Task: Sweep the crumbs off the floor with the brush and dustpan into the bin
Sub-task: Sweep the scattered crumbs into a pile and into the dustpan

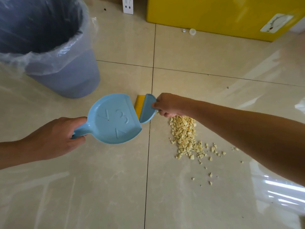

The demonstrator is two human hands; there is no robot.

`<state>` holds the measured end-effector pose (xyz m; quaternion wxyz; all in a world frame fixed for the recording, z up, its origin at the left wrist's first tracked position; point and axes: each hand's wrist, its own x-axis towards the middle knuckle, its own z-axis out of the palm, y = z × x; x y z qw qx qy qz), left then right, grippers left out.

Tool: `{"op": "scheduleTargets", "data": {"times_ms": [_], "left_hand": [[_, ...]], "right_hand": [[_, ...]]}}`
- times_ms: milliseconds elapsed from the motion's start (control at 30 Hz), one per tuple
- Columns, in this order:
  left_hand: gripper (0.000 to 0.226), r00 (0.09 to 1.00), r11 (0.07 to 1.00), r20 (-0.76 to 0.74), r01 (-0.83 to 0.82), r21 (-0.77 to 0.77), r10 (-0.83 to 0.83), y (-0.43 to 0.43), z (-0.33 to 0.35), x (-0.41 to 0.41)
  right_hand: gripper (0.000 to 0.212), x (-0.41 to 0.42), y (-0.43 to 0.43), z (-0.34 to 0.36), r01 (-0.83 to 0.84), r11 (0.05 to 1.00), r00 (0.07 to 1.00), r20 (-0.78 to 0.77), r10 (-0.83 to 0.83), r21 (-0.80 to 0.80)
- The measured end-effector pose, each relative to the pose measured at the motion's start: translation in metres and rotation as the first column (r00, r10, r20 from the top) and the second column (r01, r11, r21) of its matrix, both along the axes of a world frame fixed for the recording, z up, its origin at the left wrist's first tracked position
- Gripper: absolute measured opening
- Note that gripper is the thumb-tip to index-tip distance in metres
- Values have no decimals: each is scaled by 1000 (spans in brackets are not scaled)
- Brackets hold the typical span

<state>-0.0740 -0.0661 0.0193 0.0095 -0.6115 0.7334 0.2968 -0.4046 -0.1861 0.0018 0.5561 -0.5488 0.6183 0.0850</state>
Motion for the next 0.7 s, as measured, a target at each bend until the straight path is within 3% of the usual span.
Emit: {"op": "scheduleTargets", "data": {"times_ms": [167, 267, 433, 533, 633, 700], "left_hand": [[10, 1000, 1000, -6, -6, -24, 6, 5, 6, -3], [7, 1000, 999, -13, -22, -30, 22, 4, 7, -1], [9, 1000, 999, 1, -21, -24, 21, -3, 3, 2], [15, 999, 999, 3, -38, -15, 38, -2, 4, 2], [38, 1000, 1000, 6, -14, 6, 13, 1, 8, -2], [45, 1000, 1000, -9, 6, 22, -6, 2, 12, -5]], "right_hand": [[25, -48, -2, 2, -53, 998, 976, -210, 58, 27], [23, -85, 1, 10, -23, 998, 967, -252, 36, 54], [23, -103, -7, 39, 5, 999, 977, -212, 4, 40], [28, -78, -12, 42, 38, 998, 997, -74, -34, 52], [28, -36, -1, 23, -32, 995, 999, 25, 29, 92], [30, -21, 10, 5, -128, 990, 991, -29, 130, 65]]}}
